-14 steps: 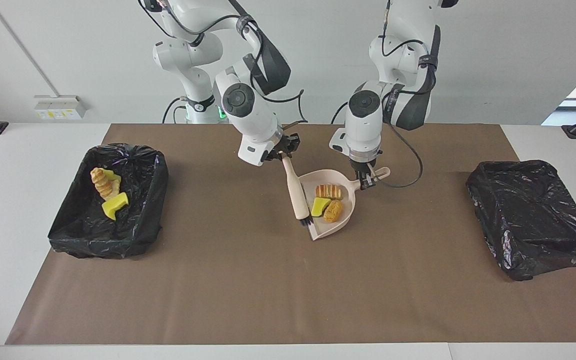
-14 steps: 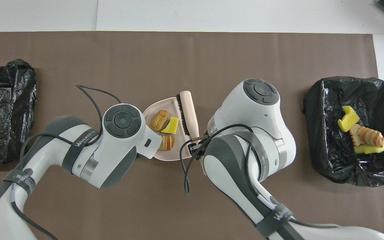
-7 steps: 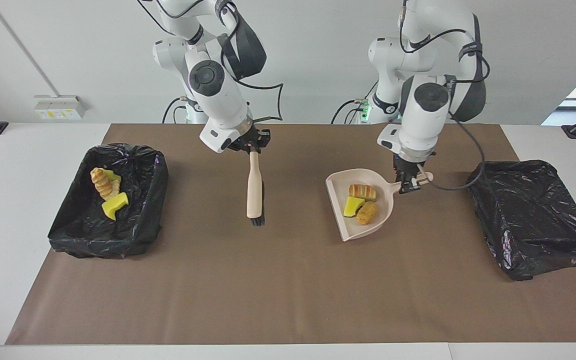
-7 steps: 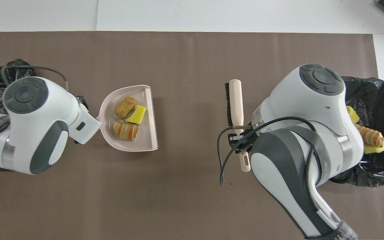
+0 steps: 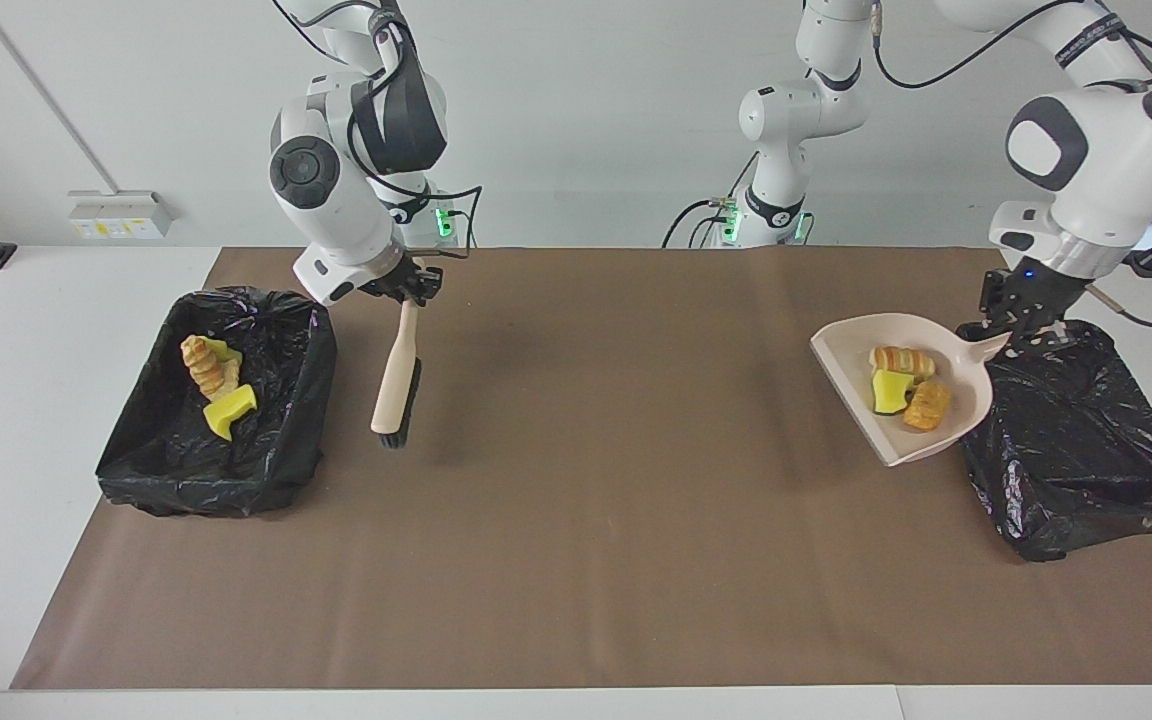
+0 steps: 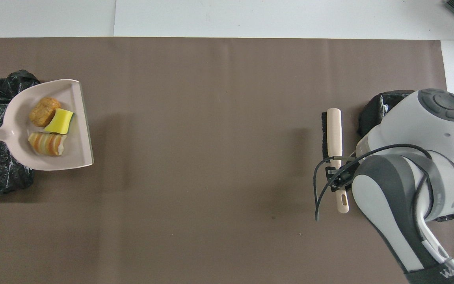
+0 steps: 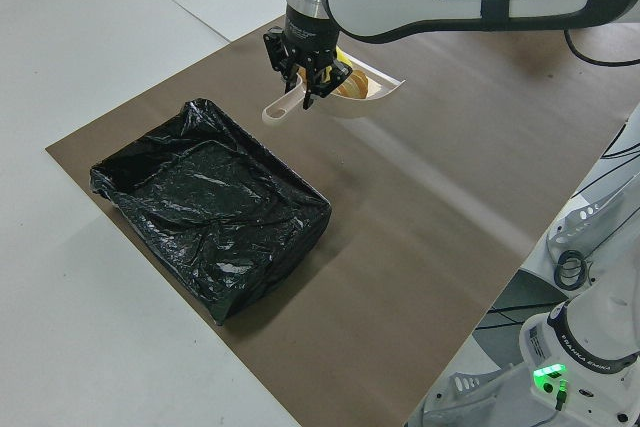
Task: Sweep and dump trash in bin
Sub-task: 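Carry the loaded dustpan to the nearby trash bag with the left gripper, then tip the dustpan over the bag with the left gripper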
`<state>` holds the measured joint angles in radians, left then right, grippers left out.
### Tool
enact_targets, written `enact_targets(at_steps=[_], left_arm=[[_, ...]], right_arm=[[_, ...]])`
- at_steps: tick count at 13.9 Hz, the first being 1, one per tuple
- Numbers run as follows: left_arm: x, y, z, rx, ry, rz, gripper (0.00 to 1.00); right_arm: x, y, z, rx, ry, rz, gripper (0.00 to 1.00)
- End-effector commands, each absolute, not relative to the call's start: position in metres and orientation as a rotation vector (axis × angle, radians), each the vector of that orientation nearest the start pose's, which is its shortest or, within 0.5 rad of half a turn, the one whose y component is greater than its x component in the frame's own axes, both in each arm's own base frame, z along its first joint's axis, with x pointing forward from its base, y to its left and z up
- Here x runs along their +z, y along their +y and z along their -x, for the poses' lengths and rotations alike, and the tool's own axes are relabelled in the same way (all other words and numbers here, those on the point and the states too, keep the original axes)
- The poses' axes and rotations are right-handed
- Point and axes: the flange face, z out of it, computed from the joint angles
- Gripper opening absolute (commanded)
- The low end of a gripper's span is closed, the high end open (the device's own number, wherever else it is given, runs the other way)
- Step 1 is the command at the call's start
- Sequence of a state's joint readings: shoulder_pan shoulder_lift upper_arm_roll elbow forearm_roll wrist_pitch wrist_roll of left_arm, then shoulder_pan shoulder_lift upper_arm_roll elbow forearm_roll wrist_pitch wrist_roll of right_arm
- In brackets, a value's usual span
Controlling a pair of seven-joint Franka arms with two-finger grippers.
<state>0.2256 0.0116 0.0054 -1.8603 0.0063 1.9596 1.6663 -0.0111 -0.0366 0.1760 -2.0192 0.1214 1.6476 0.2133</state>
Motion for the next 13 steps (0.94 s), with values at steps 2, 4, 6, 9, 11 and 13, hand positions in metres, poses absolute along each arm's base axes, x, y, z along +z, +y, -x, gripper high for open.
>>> enact_targets(at_steps=[2,4,6,9,11,13], left_arm=[[0.539,0.229,-0.564,-0.072,2.008,2.304,0.0],[0.559,0.262,-0.582,-0.031,1.99,2.253,0.0],[0.563,0.275,-0.583,0.097,1.974,2.179,0.0],[0.568,0.3,-0.581,0.204,1.92,2.116,0.0],[0.568,0.297,-0.587,0.318,1.904,2.018,0.0],[0.571,0.29,-0.59,0.438,1.874,1.938,0.0]], right_arm=[[0.435,0.145,-0.441,0.496,0.009,3.112,0.0],[0.433,0.203,-0.423,0.489,-0.003,3.111,0.0],[0.439,0.24,-0.41,0.45,0.059,3.059,0.0],[0.434,0.286,-0.385,0.492,0.082,3.035,0.0],[0.421,0.311,-0.368,0.525,0.026,3.052,0.0],[0.411,0.322,-0.352,0.518,-0.016,3.059,0.0]])
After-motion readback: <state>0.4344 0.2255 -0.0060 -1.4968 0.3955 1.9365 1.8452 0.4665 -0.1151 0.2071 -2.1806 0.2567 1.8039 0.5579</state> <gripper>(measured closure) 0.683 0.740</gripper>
